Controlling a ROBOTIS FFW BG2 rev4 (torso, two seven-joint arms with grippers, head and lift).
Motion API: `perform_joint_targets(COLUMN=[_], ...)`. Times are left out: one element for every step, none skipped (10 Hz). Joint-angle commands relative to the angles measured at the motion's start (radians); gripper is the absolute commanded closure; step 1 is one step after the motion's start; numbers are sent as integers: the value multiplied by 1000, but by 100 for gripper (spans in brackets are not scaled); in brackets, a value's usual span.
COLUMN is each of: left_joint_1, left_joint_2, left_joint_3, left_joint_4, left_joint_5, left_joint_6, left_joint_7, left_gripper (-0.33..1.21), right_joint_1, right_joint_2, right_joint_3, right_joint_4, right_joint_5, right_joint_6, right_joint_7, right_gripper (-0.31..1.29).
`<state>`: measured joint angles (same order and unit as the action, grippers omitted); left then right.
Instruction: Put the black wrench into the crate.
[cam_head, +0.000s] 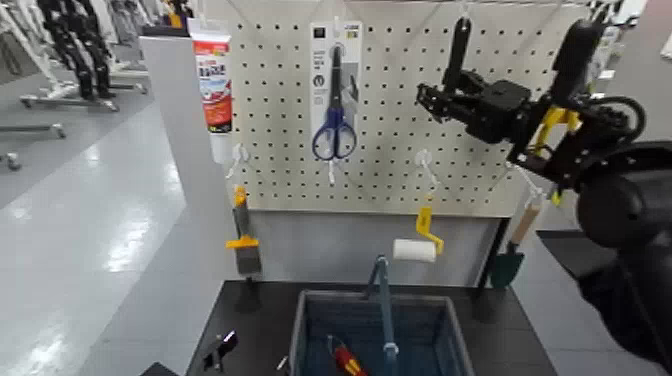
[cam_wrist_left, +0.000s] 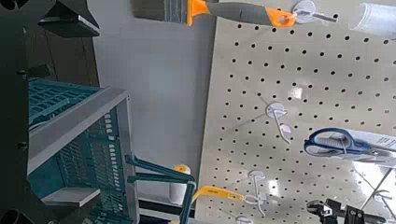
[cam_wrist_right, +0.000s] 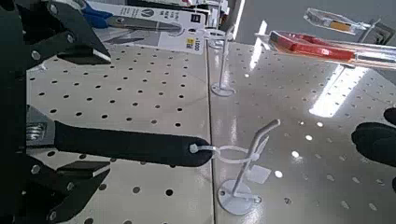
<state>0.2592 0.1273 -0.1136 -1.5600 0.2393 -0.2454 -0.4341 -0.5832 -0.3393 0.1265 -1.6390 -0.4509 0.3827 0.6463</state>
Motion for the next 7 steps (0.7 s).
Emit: perform_joint_targets(left_joint_1=[0,0,0,0,0,0,0], left_joint_2=[2,3,3,3,3,3,3], left_joint_3=[-1,-1,-1,-1,-3,-3,-3], left_joint_4=[0,0,-2,-2,-2,-2,-2], left_joint_5=[0,0,2,2,2,2,2], left_joint_6=[0,0,0,0,0,0,0], left_joint_7=[-2,-2,-2,-2,-2,-2,-2], left_gripper=[10,10,10,10,10,10,10], right_joint_1=[-6,-6,-6,-7,-7,-9,-10], right_joint_2=[-6,-7,-7,-9,-10,-10,-10], right_joint_3=[-1,-1,-1,-1,-1,-1,-1], right_joint_4=[-13,-16,-16,-21,-21,-22,-22], right_joint_5=[-3,-2,-2,3,6,8,11], right_joint_6=[16,16,16,16,16,16,16], right_joint_7=[0,-2,-2,-2,-2,-2,-2], right_gripper=[104,104,104,104,104,104,104])
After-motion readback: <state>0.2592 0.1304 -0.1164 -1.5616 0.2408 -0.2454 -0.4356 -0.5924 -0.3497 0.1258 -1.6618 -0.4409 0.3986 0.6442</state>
